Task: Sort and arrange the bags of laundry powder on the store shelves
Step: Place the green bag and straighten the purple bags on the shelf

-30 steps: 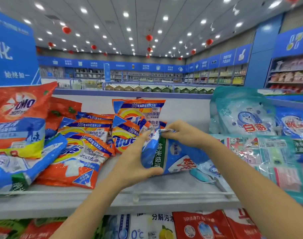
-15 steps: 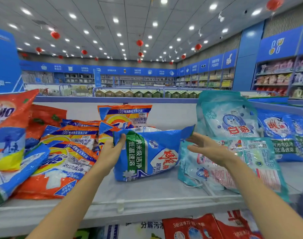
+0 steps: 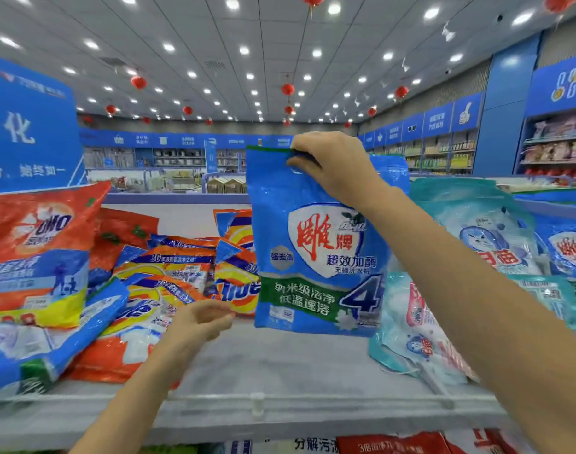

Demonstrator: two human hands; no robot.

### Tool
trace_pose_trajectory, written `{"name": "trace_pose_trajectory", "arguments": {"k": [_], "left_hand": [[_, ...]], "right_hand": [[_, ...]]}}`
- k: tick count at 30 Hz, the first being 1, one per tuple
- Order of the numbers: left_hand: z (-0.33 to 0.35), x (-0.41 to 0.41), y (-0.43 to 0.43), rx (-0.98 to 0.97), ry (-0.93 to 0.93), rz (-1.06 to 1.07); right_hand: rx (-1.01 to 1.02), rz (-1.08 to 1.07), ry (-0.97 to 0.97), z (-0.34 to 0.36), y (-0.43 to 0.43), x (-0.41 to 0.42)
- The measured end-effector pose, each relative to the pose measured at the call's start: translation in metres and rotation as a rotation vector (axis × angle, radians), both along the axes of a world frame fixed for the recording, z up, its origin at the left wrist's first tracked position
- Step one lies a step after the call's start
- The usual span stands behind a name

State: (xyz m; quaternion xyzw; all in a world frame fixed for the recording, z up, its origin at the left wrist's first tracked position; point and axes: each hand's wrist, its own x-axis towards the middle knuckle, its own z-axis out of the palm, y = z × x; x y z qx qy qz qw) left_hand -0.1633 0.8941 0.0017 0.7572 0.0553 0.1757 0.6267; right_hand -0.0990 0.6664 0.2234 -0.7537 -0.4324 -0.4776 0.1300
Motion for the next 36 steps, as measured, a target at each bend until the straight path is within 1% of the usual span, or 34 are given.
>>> {"name": "trace_pose_trajectory", "arguments": {"k": [2,5,7,9,11,13,14,16,18,20,22,23,24,25,26,27,28,29,32,36], "left_hand": [[0.003,-0.002,-0.007,0.085,0.047,-0.096],[0.016,0.004,-0.027,0.104,0.063,-0.196],[0.024,0.009,-0.042,0.075,0.064,-0.271],[0.028,0.012,-0.054,0.012,0.055,-0.326],[0.028,0.015,-0.058,-0.132,0.033,-0.403],[0.028,0.015,-0.062,-0.244,0.021,-0.460],[0.027,0.016,-0.065,-0.232,0.020,-0.441],[0.027,0.018,-0.071,-0.116,-0.016,-0.318],[0.027,0.019,-0.076,-0.075,-0.069,-0.228],[0.027,0.017,-0.077,-0.073,-0.097,-0.201],[0.027,0.015,-0.075,-0.064,-0.118,-0.169],[0.027,0.014,-0.075,-0.064,-0.128,-0.161],[0.028,0.013,-0.074,-0.062,-0.135,-0.156],[0.030,0.012,-0.074,-0.060,-0.145,-0.155],[0.032,0.010,-0.075,-0.074,-0.162,-0.158],[0.035,0.010,-0.075,-0.103,-0.185,-0.163],[0.038,0.010,-0.075,-0.136,-0.207,-0.164],[0.043,0.010,-0.074,-0.156,-0.224,-0.159],[0.058,0.015,-0.073,-0.109,-0.242,-0.150],[0.082,0.018,-0.071,-0.027,-0.148,-0.199]], "right_hand": [[-0.157,-0.054,-0.066,-0.004,0.012,-0.004],[-0.265,-0.028,-0.023,-0.033,0.014,-0.002],[-0.227,0.023,0.023,-0.049,0.009,0.003],[-0.128,0.113,0.012,-0.053,0.002,0.008],[-0.068,0.142,-0.064,-0.052,-0.002,0.008],[-0.112,0.128,-0.156,-0.057,0.000,0.006],[-0.136,0.112,-0.192,-0.062,0.003,0.005],[-0.105,0.090,-0.270,-0.065,0.007,0.004],[0.065,0.086,-0.303,-0.065,0.004,0.005],[0.327,0.112,-0.183,-0.073,-0.012,0.007],[0.640,0.131,0.028,-0.097,-0.038,0.009],[0.773,0.133,0.205,-0.114,-0.052,0.010],[0.874,0.164,0.455,-0.130,-0.064,0.010],[0.922,0.253,0.764,-0.145,-0.071,0.010],[0.907,0.374,1.065,-0.161,-0.075,0.010],[0.860,0.460,1.293,-0.176,-0.076,0.009],[0.794,0.487,1.421,-0.189,-0.074,0.010],[0.753,0.488,1.469,-0.198,-0.072,0.009],[0.781,0.504,1.501,-0.207,-0.069,0.008],[0.659,0.500,1.585,-0.212,-0.075,0.007]]}}
